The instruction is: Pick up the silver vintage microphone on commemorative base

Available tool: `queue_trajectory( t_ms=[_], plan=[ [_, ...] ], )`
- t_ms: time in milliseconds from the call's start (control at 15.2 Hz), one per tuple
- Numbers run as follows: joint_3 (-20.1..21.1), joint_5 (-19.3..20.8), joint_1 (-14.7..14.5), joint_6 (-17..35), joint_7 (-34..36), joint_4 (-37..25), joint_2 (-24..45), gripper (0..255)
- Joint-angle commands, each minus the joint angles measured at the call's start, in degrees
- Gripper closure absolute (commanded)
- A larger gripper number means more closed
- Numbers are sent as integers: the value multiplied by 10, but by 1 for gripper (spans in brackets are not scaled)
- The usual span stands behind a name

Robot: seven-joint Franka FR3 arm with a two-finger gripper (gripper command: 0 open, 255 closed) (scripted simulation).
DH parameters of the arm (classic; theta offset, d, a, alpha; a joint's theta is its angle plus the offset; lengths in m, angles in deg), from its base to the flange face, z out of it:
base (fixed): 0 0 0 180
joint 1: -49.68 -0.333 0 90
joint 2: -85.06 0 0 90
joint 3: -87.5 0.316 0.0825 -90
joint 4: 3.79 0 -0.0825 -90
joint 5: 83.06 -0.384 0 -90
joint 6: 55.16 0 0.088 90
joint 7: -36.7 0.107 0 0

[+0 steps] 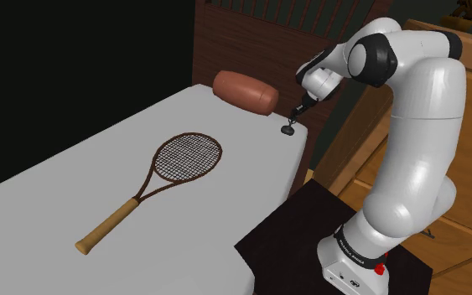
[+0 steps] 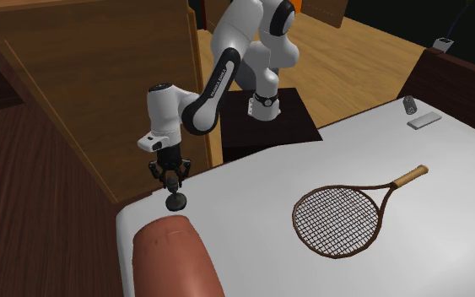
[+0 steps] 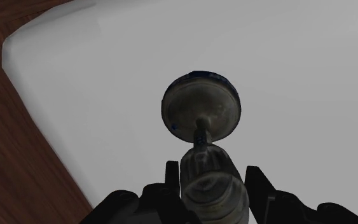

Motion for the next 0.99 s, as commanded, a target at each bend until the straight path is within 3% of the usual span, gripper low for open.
queue_trajectory(
  t_ms=[0, 330, 924],
  plan=[
    [0, 0, 0, 0, 0, 0, 1, 255],
    [0, 0, 0, 0, 0, 0, 1, 255],
    [-33, 51, -23, -41, 43, -2, -44, 255]
  ],
)
